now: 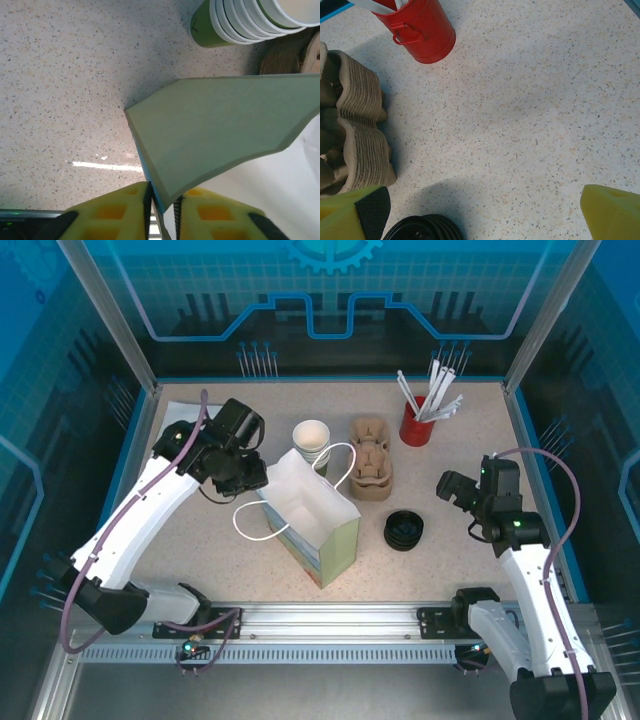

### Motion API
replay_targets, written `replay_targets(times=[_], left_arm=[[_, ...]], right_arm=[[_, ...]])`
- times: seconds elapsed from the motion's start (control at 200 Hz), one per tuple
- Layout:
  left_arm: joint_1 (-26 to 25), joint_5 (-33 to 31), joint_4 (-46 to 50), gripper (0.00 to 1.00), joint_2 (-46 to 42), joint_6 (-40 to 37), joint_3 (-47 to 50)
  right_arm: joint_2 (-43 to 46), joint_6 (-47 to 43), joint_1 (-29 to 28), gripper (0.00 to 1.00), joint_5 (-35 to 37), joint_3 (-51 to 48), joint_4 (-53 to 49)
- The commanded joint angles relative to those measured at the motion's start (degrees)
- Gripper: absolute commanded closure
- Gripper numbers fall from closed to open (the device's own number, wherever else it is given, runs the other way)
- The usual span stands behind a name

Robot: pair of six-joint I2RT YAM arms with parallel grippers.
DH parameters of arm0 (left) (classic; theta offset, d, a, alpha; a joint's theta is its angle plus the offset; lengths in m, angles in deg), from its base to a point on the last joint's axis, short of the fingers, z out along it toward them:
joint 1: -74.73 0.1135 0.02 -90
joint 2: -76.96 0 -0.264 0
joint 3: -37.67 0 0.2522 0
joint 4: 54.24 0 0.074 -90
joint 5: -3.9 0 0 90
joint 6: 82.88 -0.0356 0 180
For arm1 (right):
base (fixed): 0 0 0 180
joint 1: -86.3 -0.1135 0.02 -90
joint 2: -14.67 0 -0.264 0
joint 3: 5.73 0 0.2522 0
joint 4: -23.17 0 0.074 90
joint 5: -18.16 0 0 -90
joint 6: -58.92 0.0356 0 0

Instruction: Pack the takeout coffee

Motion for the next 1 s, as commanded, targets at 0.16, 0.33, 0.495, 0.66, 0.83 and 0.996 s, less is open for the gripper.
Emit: replay_targets(times=[0.16, 0.33, 0.495, 0.66, 0.83, 0.996], left_arm=[[-0.13, -3.66, 3.06, 0.89, 1.21, -2.54, -4.44], [1.21, -3.63, 3.29, 0.93, 1.83, -4.17, -5.25], [4.66, -3.11, 4.05, 0.95, 1.83, -7.21, -6.76], [9.61, -2.48, 5.35, 0.99, 2.88, -14.19, -9.96], [16.35, -1.34, 6.48, 1.0, 5.56, -23.69, -14.95], [20.62, 0.04, 4.94, 1.0, 10.99, -30.98, -20.06]], right_arm=[[0.5, 0.5, -0.85, 0.0, 0.08, -0.43, -1.16], [0.5, 0.56, -0.91, 0.0, 0.07, -0.43, -1.19], [0.48, 0.6, -1.0, 0.0, 0.12, -0.47, -1.46], [0.5, 0.86, -1.05, 0.0, 0.15, -0.79, -1.63], [0.47, 0.87, -1.1, 0.0, 0.16, -0.79, -1.96], [0.42, 0.7, -1.16, 0.0, 0.19, -0.26, -2.46]])
